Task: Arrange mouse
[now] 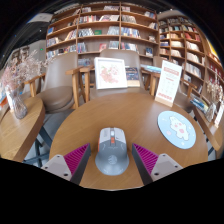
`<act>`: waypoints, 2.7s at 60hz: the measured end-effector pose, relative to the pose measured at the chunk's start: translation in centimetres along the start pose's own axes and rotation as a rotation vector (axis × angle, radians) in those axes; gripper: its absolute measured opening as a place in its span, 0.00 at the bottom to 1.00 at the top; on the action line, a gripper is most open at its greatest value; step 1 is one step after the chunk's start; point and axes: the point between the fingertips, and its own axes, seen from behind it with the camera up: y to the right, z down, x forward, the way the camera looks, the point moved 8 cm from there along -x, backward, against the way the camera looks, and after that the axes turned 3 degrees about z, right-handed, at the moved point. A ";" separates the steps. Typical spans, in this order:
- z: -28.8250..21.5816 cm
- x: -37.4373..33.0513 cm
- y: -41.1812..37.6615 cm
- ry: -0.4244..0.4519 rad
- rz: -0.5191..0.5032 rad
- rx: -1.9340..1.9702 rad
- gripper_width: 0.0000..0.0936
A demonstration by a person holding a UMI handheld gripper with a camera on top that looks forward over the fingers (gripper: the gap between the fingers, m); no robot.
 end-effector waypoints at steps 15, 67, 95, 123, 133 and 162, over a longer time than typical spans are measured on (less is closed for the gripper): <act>-0.7 1.1 -0.3 -0.002 -0.009 -0.006 0.90; -9.5 3.3 23.5 0.055 0.109 0.052 0.46; -3.9 7.6 26.2 -0.022 0.083 0.083 0.86; -2.8 -15.5 24.1 0.126 0.068 0.039 0.91; 0.8 -22.8 24.1 0.149 0.058 0.028 0.91; 5.6 -30.3 23.3 0.184 -0.007 -0.027 0.91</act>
